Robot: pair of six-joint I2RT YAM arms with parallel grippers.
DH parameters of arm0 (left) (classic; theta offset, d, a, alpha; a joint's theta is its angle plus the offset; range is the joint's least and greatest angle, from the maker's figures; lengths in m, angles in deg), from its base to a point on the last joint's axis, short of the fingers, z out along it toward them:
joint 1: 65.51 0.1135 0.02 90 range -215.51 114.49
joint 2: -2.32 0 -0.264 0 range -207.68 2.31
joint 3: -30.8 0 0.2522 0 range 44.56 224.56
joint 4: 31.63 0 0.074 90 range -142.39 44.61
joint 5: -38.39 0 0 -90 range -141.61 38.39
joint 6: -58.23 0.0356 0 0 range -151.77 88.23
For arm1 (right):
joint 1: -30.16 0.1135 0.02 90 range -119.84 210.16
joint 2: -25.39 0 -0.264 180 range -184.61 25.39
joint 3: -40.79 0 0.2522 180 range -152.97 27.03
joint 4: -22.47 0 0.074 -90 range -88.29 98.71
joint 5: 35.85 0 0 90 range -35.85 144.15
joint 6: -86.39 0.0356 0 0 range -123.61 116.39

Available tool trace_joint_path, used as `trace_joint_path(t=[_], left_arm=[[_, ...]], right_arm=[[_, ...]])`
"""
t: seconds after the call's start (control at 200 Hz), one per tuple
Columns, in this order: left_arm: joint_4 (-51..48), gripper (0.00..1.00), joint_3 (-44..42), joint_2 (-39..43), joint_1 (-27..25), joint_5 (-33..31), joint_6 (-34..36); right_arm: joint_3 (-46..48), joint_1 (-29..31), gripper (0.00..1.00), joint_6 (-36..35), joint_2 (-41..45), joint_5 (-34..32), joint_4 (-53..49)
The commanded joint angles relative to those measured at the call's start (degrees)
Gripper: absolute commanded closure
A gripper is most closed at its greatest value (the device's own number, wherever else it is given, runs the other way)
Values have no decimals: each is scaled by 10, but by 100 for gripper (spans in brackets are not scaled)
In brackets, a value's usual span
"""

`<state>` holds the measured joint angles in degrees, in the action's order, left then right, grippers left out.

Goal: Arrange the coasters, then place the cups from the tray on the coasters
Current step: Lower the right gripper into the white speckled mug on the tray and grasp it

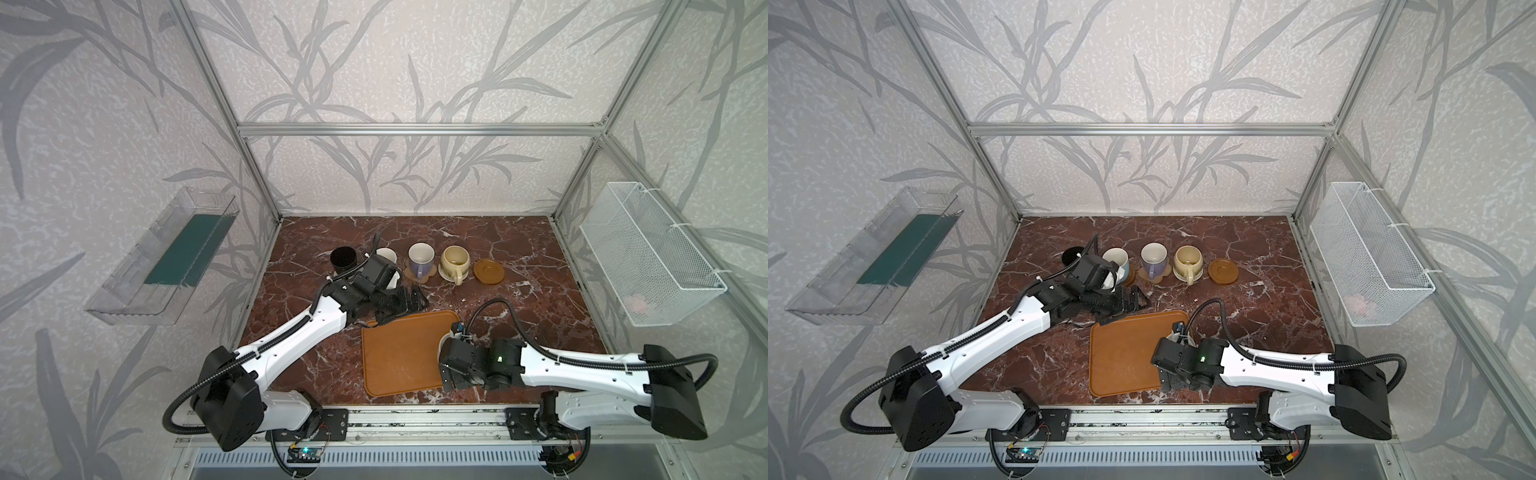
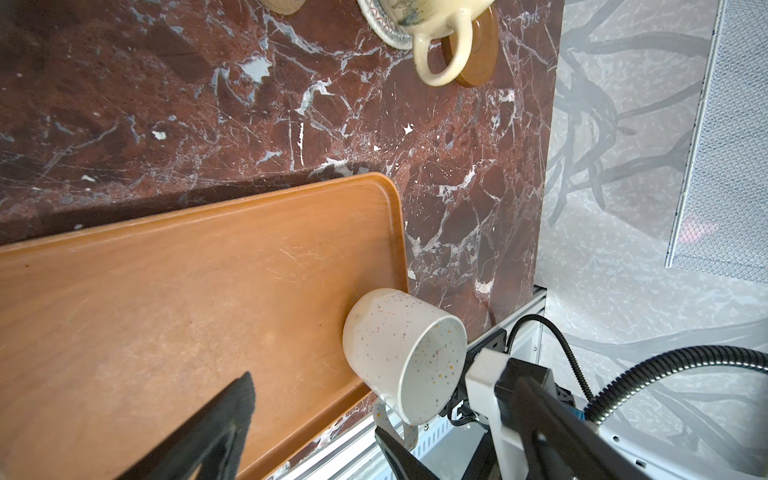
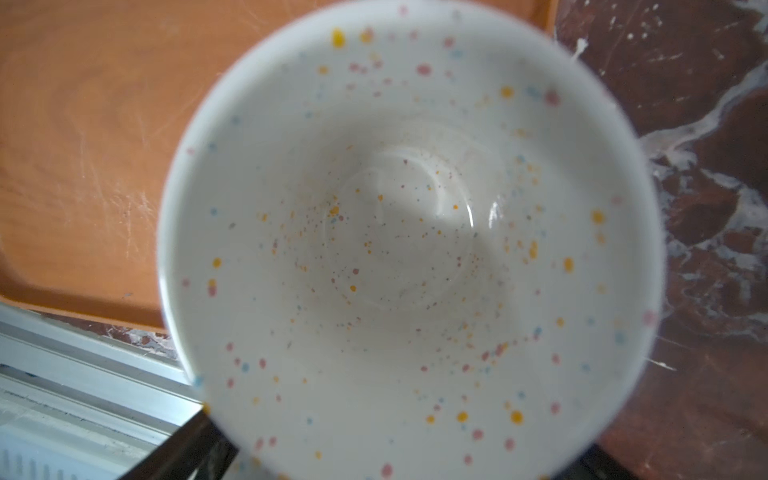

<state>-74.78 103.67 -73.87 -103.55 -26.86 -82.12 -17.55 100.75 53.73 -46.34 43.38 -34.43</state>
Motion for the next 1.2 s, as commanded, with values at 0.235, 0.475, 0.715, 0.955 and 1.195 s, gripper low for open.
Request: trace_joint_path(t=[0.235,0.475,0.715,0.955,1.195], left_arm=[[17,1,-16,13,-2,-1,-14],[43,1,-30,15,-4,23,-28],[42,1,-60,36,-5,26,-37],[60,1,-94,52,-6,28,-57],[75,1,-110,64,-9,23,-71]], right_arm=[[0,4,31,0,28,-19,-51],[0,4,37,-5,-2,-11,-41],[12,4,43,-3,5,-10,-31],[17,4,53,-8,0,-6,-23],[19,4,61,-10,-2,-6,-13]])
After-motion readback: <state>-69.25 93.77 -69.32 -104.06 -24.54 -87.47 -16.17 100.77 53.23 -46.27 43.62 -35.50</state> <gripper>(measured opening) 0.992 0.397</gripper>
